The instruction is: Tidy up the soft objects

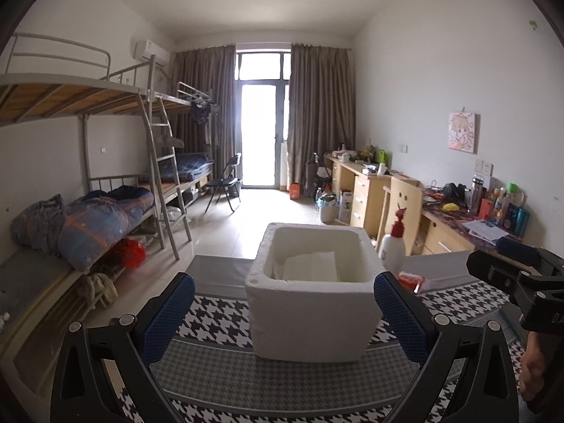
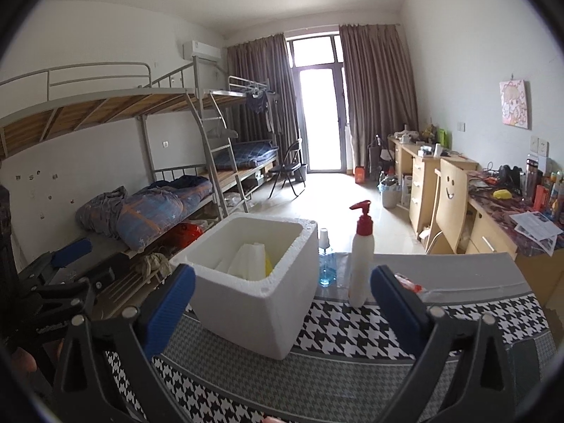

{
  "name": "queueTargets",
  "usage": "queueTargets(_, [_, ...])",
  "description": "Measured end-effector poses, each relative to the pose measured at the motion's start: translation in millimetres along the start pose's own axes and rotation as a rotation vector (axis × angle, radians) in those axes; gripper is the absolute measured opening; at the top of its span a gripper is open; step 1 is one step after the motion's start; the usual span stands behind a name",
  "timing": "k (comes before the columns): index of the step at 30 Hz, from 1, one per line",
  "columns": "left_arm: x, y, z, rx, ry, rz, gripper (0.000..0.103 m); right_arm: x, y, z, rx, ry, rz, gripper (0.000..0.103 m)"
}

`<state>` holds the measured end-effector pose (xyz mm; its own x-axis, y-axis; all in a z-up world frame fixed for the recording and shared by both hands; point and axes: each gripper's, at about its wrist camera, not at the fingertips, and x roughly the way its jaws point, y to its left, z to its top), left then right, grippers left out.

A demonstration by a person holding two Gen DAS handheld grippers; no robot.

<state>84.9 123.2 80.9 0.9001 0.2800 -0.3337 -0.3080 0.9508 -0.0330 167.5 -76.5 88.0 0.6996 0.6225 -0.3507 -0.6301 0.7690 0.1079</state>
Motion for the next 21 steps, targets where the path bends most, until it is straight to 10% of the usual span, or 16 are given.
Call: queueTargets(21, [-46.0,-8.0,-34.2,0.006,-0.032,-0.035,0.102,-56.5,6.6,-47.6,-0.020,-0.074,-0.044,0.102])
